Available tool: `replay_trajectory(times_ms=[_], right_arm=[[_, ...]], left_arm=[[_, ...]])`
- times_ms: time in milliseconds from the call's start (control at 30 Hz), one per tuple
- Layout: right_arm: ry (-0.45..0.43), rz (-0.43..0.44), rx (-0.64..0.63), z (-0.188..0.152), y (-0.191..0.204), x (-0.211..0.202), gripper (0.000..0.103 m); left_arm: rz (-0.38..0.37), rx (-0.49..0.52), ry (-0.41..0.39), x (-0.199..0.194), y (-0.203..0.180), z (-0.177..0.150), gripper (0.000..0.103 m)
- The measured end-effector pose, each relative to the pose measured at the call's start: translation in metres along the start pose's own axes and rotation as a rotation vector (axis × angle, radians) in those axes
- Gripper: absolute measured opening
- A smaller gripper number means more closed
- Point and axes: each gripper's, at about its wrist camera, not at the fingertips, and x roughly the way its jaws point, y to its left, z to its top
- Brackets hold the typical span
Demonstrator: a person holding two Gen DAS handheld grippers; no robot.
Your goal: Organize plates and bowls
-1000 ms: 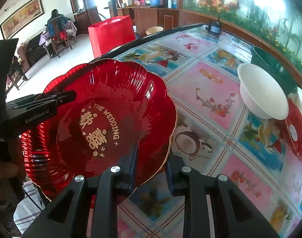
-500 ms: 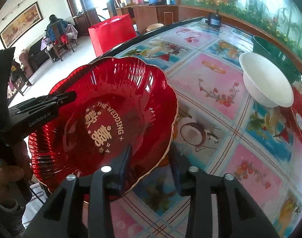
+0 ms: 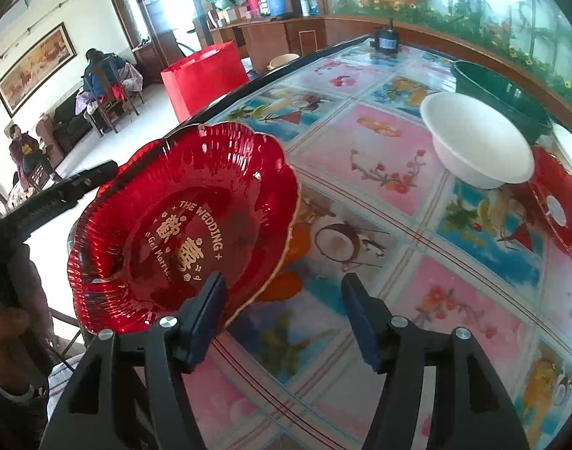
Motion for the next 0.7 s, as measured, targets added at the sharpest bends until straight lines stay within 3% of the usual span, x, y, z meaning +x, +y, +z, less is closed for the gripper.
replay_trajectory(times_ms=[300,533,700], right_arm=[[-0.041,-0.024,0.051,-0.011,-0.030,-0.025,0.069],[-0.093,-0.017,0.140,-0.021,-0.068,-0.052,0.069],[-0.101,-0.092,0.231,-0.034,-0.115,-0.067,0.069]], left_arm=[[-0.114,0.089,-0.049,-0.030,-0.060,0.011,0.066],[-0.154,0.153,-0.039,-0.032,-0.102,0.013,0.066],[-0.228,0.215,-0.023,-0.035,-0.145,0.010,0.066]])
